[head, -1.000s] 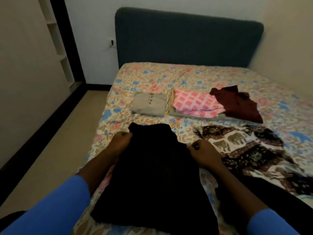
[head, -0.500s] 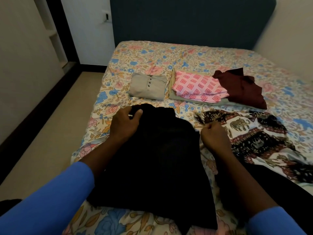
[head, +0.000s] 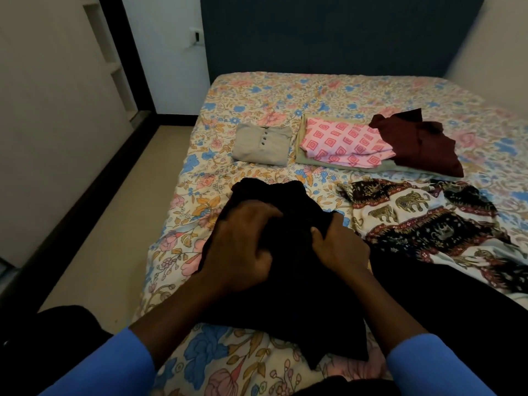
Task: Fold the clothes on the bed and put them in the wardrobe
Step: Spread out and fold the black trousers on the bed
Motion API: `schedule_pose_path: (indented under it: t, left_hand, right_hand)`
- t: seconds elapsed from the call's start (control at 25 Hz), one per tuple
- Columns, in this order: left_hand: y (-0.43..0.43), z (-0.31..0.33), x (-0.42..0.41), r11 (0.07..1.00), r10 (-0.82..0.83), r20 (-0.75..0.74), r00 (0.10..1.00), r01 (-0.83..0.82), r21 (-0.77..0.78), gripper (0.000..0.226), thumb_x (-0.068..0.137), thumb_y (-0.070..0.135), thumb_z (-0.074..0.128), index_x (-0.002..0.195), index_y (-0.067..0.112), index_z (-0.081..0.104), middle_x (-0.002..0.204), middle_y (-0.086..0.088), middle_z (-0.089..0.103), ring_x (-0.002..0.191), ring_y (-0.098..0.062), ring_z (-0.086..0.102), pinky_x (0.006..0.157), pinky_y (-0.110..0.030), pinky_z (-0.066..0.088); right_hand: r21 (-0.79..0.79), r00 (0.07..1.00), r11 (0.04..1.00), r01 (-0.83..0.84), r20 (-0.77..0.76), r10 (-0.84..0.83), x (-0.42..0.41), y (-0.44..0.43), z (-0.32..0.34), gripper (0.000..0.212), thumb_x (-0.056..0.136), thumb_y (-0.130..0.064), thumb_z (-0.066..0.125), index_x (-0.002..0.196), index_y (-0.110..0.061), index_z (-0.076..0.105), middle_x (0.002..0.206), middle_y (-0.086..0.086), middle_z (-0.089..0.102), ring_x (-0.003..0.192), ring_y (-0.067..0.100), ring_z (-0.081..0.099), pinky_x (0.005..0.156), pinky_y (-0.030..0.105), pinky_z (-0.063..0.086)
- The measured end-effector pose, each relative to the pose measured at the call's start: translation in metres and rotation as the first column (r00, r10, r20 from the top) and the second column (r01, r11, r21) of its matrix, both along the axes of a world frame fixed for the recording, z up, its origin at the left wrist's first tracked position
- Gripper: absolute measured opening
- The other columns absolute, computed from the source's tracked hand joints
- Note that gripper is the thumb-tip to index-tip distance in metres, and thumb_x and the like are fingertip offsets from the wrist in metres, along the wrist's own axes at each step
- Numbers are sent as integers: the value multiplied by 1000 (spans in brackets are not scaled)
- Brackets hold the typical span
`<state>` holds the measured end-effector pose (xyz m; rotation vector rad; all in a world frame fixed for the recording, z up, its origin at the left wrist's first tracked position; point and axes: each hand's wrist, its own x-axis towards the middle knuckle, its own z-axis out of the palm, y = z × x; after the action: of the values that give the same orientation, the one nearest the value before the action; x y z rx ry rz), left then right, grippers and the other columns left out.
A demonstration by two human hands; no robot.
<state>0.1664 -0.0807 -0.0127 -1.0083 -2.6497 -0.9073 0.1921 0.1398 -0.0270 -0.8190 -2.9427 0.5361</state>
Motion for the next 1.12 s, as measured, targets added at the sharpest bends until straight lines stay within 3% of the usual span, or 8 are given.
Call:
schedule_pose_path:
  t: [0.12, 0.28, 0.36, 0.52, 0.64, 0.76, 1.0, 1.12]
  left_hand:
    - [5, -2, 29, 787, -440, 49, 897, 412, -459, 50, 91, 25, 57, 140, 34, 54, 142, 6, 50, 133, -15, 44, 102, -34, 42]
    - [3, 13, 12, 999, -38, 55, 998, 37, 26, 35, 85, 8, 62, 113, 27, 68, 113, 6, 62, 109, -12, 54, 94, -40, 51]
    - [-8, 23, 5, 998, 47, 114, 992, -43, -36, 49, 81, 4, 64, 123, 30, 65, 125, 3, 59, 117, -17, 55, 95, -39, 52]
    - [-31, 28, -3, 972, -7, 626, 780, -143, 189, 42, 88, 17, 69, 129, 29, 65, 134, -2, 62, 119, -31, 63, 95, -47, 58]
    - [-39, 12, -9, 839, 505, 541, 672, -528, -128, 92, 80, 71, 71, 149, 16, 44, 150, -12, 50, 134, -34, 52, 103, -43, 48]
    - [-51, 1, -2, 854, 518, 579, 630, -420, -307, 113, 61, 84, 76, 140, 9, 46, 139, -15, 58, 118, -30, 61, 99, -42, 54]
    - [-93, 11, 29, 901, 421, 658, 625, -203, -384, 106, 77, 46, 87, 154, 15, 21, 151, -13, 46, 121, -28, 58, 93, -37, 55]
    - [-108, 33, 37, 922, 202, 881, 428, -386, -24, 73, 87, 20, 81, 145, 26, 36, 126, -9, 60, 85, -20, 67, 67, -35, 59]
  right_hand:
    - [-155, 1000, 988, 19, 8, -18, 4, 6, 5, 64, 96, -40, 64, 146, -13, 34, 130, 15, 61, 117, 36, 61, 91, 43, 49]
    - [-364, 982, 929, 72, -138, -130, 22, 15, 18, 53, 96, -21, 66, 142, -9, 41, 132, 19, 59, 119, 37, 58, 91, 41, 50]
    - [-449, 976, 885, 122, -108, -189, 28, 18, 26, 61, 99, -31, 66, 145, -4, 38, 138, 21, 54, 125, 38, 56, 93, 41, 49]
    - [-628, 992, 769, 122, 62, -107, 37, 8, 29, 68, 92, -40, 75, 140, 0, 47, 133, 18, 58, 121, 35, 59, 101, 44, 52]
    - [-701, 993, 704, 114, 99, -62, 41, 3, 30, 85, 68, -43, 93, 132, -4, 53, 129, 16, 63, 114, 33, 64, 102, 51, 54]
    - [-713, 976, 691, 120, 213, 51, 43, 13, 21, 144, 20, -59, 100, 145, -11, 48, 142, 16, 57, 124, 37, 59, 107, 53, 50]
    - [-479, 872, 877, -31, 415, 258, 76, 11, 36, 127, 67, -31, 95, 161, -16, 10, 156, 16, 38, 141, 39, 41, 114, 54, 42]
    - [-592, 920, 806, -17, 307, 245, 89, 26, 59, 112, 75, -22, 91, 158, -24, 17, 154, 14, 40, 135, 38, 48, 110, 54, 46]
